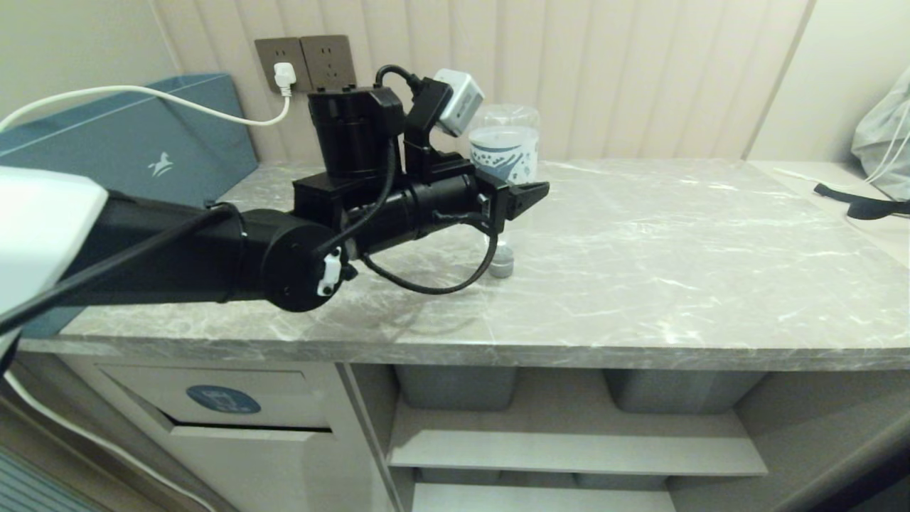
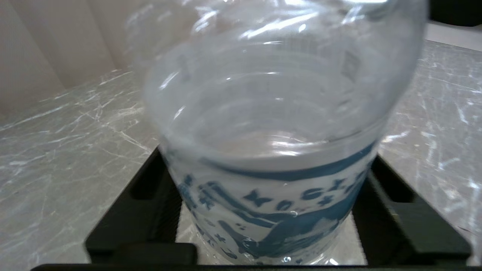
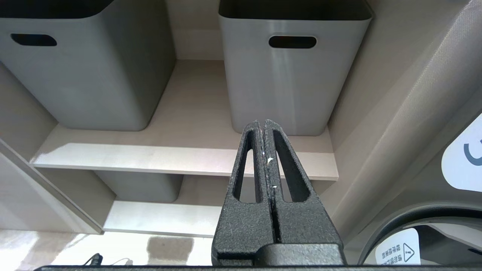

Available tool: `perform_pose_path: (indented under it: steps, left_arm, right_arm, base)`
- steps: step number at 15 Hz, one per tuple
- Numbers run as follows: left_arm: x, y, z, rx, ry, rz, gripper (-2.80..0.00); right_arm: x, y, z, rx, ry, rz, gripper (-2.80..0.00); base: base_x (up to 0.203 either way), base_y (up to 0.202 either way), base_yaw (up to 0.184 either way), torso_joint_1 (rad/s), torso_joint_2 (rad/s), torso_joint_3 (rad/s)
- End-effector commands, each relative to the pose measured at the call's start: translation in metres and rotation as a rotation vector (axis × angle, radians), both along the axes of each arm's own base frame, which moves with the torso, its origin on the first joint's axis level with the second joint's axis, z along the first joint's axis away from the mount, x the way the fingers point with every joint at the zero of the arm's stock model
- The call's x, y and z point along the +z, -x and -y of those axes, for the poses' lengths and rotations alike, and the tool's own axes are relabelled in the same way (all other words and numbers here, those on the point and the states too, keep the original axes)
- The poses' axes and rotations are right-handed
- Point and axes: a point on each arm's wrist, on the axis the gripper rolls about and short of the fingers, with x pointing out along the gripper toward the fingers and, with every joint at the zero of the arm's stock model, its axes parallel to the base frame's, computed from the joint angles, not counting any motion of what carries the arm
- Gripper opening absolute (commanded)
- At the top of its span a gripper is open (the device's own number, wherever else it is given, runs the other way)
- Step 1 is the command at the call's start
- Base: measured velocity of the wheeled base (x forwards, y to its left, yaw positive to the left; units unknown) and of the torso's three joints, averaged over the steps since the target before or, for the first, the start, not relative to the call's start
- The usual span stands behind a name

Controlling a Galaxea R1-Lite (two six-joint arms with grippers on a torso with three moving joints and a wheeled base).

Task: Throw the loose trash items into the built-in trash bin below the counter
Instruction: Pick up the garbage, then put the garbage in the trash can

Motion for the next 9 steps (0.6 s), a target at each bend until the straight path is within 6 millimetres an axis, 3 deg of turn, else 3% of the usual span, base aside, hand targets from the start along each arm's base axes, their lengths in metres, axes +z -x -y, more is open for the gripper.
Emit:
perform_pose_path:
  steps: [1,4,7,9]
  left_arm:
    - [-0.006,-0.008,0.006,0.003,-0.001,-0.005,-2.8]
    - [0.005,-0.004,0.001,0.038,0.089,-0.076,-2.8]
    - [0.05,0.017,-0.023,0.169,0.416,-0.227,-2.8]
    - [0.083,0.043,-0.05,0.234,0.672,-0.339,-2.8]
  right_arm:
    - [0.0,0.0,0.0,0.0,0.0,0.001,-2.8]
    - [0.0,0.0,0.0,0.0,0.0,0.002,-2.8]
    - [0.0,0.0,0.0,0.0,-0.001,0.0,-2.8]
    - [0.0,0.0,0.0,0.0,-0.001,0.002,-2.8]
  base:
    - [0.0,0.0,0.0,0.0,0.0,0.0]
    - [0.0,0.0,0.0,0.0,0.0,0.0]
    - [0.0,0.0,0.0,0.0,0.0,0.0]
    - [0.0,0.0,0.0,0.0,0.0,0.0]
